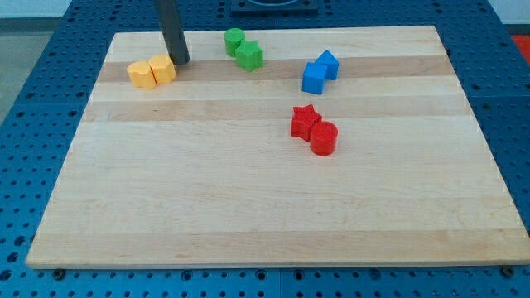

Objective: Slightly push the green circle into the green star

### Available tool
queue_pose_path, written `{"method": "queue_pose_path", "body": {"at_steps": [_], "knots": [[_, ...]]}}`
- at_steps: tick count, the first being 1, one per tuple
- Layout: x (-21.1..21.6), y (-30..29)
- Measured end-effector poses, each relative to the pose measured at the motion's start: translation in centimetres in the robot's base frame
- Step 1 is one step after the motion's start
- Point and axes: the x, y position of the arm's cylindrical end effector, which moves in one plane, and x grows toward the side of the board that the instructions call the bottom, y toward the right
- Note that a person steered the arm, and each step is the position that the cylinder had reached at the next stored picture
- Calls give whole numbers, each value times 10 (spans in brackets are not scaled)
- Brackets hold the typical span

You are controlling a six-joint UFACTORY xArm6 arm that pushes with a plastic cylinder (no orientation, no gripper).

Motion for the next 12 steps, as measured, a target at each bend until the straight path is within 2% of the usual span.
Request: {"method": "queue_pose_path", "body": {"at_steps": [3,5,6,9,12], "knots": [[-70,47],[-69,104],[-69,113],[-67,101],[-42,101]]}}
